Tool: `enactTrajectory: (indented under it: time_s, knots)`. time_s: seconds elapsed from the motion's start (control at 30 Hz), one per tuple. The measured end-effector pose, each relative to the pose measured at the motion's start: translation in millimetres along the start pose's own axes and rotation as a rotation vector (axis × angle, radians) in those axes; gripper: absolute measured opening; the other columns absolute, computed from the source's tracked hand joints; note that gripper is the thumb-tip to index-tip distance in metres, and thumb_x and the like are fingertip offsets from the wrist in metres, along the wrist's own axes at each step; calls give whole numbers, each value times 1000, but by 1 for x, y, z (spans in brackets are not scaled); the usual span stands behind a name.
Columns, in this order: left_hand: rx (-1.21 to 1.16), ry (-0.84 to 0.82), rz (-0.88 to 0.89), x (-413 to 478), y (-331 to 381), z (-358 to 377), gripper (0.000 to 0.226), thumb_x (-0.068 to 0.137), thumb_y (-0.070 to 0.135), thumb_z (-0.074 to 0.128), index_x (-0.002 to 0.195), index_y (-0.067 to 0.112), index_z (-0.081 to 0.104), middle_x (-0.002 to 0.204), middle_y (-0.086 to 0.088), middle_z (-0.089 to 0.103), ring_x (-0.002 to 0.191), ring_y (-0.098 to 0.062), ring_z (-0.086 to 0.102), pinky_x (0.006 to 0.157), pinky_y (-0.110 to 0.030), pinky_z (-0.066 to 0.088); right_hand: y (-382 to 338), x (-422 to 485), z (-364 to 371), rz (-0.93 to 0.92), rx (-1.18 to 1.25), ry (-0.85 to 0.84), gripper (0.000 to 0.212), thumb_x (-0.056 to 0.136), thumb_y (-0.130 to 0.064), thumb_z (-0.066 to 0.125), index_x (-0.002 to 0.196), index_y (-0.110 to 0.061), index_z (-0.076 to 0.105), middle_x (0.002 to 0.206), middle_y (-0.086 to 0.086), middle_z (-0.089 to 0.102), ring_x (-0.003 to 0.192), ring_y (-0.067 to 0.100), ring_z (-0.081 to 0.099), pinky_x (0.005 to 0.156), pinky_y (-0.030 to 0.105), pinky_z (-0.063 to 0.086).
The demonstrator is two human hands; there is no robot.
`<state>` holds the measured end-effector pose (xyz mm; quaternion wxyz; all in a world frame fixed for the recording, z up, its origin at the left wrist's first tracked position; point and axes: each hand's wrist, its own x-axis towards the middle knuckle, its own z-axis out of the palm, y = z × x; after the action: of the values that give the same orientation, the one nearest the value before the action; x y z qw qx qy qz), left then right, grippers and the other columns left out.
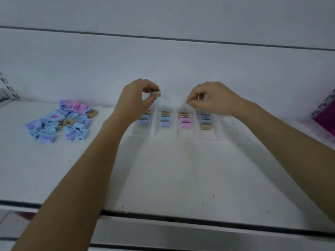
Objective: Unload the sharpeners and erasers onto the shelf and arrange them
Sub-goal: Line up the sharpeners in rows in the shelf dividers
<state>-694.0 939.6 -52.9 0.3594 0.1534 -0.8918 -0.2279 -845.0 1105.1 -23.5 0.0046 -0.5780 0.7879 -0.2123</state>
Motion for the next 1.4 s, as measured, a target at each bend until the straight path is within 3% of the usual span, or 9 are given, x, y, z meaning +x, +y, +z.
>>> enactTrajectory:
  time_s: [0.07,0.2,0.37,0.5,0.67,0.87,1.0,1.17,1.4]
  knots:
    - [36,-19,8,-3,-9,-18,17,87,16,61,104,13,65,99,4,62,88,-7,55,74,-9,40,-6,2,-4,2,25,65,11,86,-17,58,90,-20,68,88,-7,63,79,10,54,68,7,36]
    - [50,-110,17,-16,-35,-47,14,86,14,64,99,13,67,97,5,60,85,-10,56,73,-7,41,-31,3,13,45,84,142,18,87,-14,56,99,-16,68,89,-7,59,80,9,53,67,1,35]
    - [41,-215,70,-26,-67,-60,14,84,14,65,97,11,67,95,1,60,78,-5,56,73,-12,44,-79,12,59,42,71,133,22,86,-14,55,105,-13,65,93,-3,61,91,15,55,85,28,42]
    - [-60,-253,134,-39,-84,-59,9,80,15,70,85,12,63,81,8,59,72,5,56,73,-17,44,-102,20,88,71,17,233,19,87,-21,56,102,-14,66,98,2,65,95,20,54,84,34,43]
    - [-74,-276,163,-47,-92,-58,11,80,17,70,82,8,63,84,-2,63,79,-13,55,68,-13,36,-118,10,127,61,-74,468,27,83,-30,49,90,-11,68,87,6,65,83,28,56,75,33,40]
    - [52,-318,126,-48,-95,-58,10,85,23,63,87,13,63,93,4,61,97,-16,48,79,-28,37,-120,7,138,-46,-185,423,26,83,-23,47,85,-11,70,81,4,67,75,28,57,73,26,37]
    - [78,-327,100,-50,-91,-57,12,86,24,60,87,13,64,99,1,63,102,-17,46,80,-28,37,-121,6,138,-55,-162,435,28,83,-21,45,85,-9,69,79,4,68,74,29,56,72,29,37]
    - [127,-301,121,-52,-88,-54,13,88,22,57,88,12,65,100,-1,62,102,-17,45,72,-19,27,-118,6,138,-53,-129,414,29,83,-23,44,88,-9,69,80,4,68,77,28,58,75,29,37]
    - [156,-293,151,-52,-87,-54,15,89,18,53,93,14,67,97,0,64,100,-16,45,69,-21,26,-119,5,139,-50,-94,435,29,82,-24,45,86,-9,69,78,3,68,78,27,58,75,26,36]
